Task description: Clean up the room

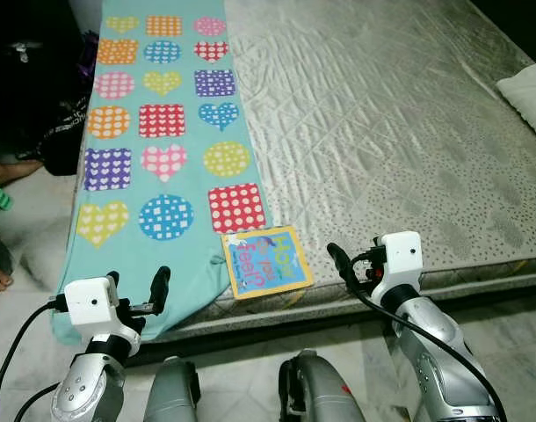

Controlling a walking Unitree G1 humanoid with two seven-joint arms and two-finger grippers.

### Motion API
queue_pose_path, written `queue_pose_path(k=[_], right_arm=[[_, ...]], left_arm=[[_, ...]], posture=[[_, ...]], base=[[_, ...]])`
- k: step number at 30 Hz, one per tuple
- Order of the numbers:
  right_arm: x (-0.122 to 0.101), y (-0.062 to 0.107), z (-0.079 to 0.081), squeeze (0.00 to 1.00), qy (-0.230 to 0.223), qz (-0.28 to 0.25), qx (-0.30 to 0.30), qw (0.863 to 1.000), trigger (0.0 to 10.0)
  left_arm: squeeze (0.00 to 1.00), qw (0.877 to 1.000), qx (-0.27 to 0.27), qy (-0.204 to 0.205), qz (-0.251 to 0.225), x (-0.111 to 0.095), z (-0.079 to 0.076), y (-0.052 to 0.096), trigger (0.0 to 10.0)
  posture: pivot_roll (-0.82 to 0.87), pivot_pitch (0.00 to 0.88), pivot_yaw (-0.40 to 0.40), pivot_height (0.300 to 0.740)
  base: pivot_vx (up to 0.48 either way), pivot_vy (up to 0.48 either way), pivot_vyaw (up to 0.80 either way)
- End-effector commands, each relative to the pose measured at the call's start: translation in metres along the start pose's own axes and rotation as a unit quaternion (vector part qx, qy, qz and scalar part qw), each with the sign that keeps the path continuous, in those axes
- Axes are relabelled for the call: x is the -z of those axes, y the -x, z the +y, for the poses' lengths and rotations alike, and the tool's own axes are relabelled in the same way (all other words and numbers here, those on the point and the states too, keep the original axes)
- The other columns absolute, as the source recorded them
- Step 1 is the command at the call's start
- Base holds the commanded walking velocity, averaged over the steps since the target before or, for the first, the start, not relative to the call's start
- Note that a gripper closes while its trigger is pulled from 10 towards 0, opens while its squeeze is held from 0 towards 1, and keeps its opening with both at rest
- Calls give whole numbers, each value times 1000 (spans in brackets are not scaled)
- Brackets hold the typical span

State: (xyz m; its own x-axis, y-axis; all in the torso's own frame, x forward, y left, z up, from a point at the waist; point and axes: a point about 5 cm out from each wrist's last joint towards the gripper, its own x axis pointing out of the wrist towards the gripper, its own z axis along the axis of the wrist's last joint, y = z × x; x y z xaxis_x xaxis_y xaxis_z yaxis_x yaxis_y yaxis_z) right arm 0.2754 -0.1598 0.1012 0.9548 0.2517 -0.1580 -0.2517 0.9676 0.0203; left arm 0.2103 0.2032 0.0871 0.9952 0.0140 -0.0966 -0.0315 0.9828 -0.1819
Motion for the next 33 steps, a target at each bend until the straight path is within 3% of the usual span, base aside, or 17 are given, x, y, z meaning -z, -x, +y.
queue_pose_path(k=[1, 22, 33], right_arm=[[2, 6, -1, 0, 3, 10, -7, 1000, 10000], [9, 23, 8, 0, 16, 52, -69, 996, 10000], [9, 25, 11, 0, 13, 56, -76, 995, 10000]], left_arm=[[0, 1000, -9, -4, 5, -1, 2, 4, 10000], [0, 1000, -18, 0, 11, -6, 1, 16, 10000], [0, 1000, -17, -1, 19, -5, 1, 17, 10000]], posture=[[-120, 313, -62, 657], [-119, 384, -85, 657], [-118, 394, -81, 571]], base=[[0, 0, 0], [0, 0, 0], [0, 0, 0]])
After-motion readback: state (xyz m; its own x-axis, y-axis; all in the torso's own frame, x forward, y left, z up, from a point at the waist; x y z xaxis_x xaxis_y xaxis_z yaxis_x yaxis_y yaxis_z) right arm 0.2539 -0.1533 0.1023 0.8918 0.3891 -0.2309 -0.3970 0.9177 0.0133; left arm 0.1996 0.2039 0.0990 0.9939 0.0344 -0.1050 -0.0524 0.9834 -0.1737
